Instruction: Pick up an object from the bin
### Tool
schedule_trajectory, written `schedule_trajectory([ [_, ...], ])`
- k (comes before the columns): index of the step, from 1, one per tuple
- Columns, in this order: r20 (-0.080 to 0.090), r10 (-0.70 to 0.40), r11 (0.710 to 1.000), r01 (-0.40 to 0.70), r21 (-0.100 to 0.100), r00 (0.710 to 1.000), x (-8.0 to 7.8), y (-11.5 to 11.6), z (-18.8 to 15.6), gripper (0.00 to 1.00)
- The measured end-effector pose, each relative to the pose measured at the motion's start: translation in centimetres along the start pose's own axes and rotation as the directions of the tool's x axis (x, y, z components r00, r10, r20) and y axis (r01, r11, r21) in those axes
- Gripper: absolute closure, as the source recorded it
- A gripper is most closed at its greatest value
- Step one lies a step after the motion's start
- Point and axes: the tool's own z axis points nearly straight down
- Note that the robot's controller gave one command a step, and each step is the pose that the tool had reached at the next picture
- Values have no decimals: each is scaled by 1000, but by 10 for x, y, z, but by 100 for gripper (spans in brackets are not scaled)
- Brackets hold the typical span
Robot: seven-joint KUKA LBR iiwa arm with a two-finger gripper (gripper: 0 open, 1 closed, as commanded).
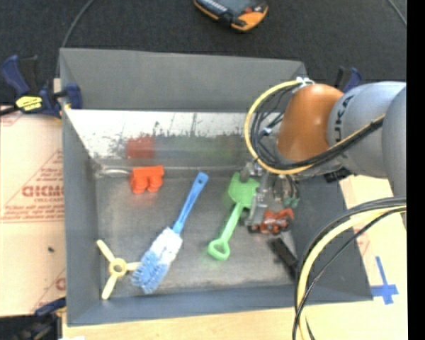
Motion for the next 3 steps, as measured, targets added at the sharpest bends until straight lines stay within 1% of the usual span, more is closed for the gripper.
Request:
schedule_trajectory([
  [1, 3, 174, 985, -174, 3, 985, 20, 6, -17, 100],
  [2, 3, 173, 985, -173, 3, 985, 20, 6, -17, 100],
  [3, 9, 9, 1000, -9, 3, 1000, 1, 85, -1, 100],
])
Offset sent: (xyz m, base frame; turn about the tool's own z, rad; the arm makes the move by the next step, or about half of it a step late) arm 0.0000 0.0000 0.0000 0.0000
